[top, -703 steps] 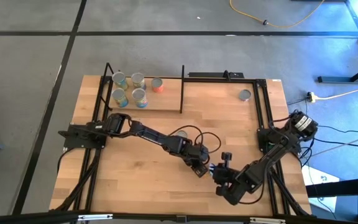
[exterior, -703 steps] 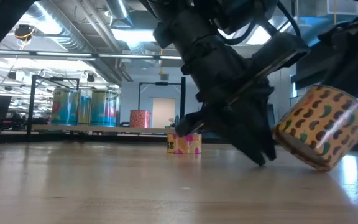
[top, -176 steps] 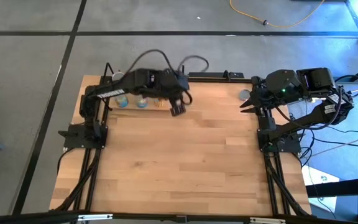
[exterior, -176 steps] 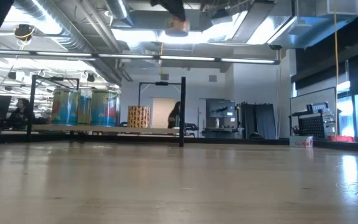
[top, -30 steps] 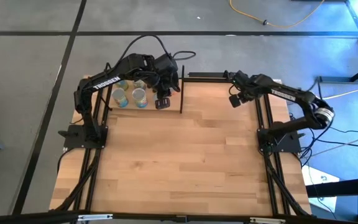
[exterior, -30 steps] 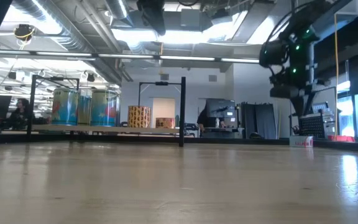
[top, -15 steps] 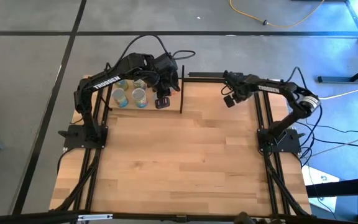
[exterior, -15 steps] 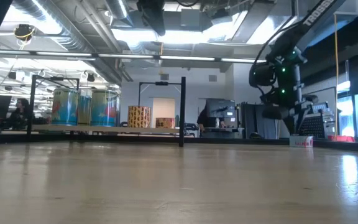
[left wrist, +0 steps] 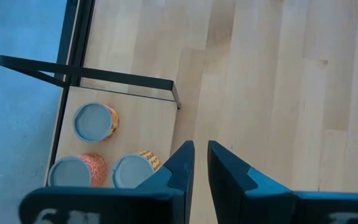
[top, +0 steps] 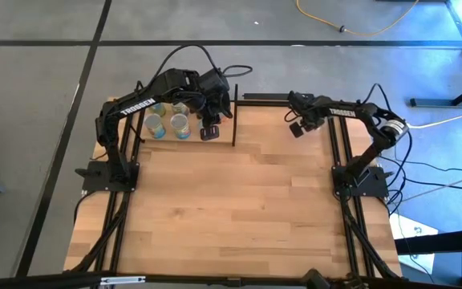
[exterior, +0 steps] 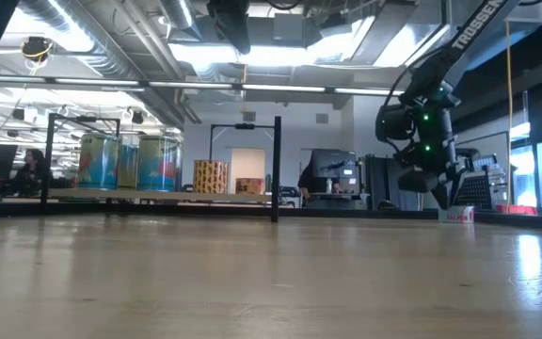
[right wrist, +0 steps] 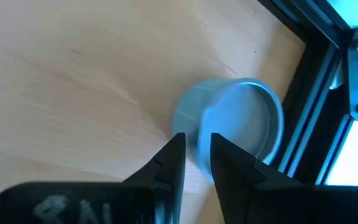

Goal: Pick and place cans onto a shelf

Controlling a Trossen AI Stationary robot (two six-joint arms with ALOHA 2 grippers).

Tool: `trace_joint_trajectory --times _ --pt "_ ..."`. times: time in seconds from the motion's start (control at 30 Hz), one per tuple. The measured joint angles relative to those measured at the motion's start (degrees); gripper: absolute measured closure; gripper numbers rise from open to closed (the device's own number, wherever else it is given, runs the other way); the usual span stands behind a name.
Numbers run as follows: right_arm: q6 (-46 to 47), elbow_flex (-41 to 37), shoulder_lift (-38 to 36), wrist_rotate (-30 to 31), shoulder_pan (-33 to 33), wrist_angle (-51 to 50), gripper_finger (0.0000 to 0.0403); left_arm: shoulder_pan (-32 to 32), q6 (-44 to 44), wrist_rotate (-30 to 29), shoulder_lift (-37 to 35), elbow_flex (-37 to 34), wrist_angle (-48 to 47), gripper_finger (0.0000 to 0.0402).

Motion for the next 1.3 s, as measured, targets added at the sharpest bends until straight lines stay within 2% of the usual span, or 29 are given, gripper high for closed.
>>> trace_joint_trajectory --times 0.3,0.63,0.73,0.87,1.0,1.3 --pt "-4.58 0.11 -0.08 -7.89 -4.98 -0.01 0.0325 0.00 0.02 0.01 0.00 0.00 -0.01 0.0364" --pt "-5.81 0.13 -0.15 -9.83 -5.85 0.16 0.0325 0.00 0.02 0.02 0.00 -0.01 -0.01 0.0364" --pt "-6.11 0.13 -0.15 -9.87 -5.85 0.19 0.0343 0.00 0.02 0.01 0.00 -0.01 -0.01 0.0364" --pt "-9.07 0.17 -0.24 -10.81 -5.85 0.52 0.0390 0.00 0.02 0.02 0.00 -0.02 -0.01 0.0364" --pt "-11.78 0.22 -0.26 -12.35 -5.85 1.07 0.0394 0.00 0.02 0.01 0.00 -0.02 0.00 0.0364" --pt "-13.76 0.24 -0.22 -13.08 1.42 -0.31 0.0397 0.00 0.01 0.01 0.00 -0.02 -0.01 0.0364"
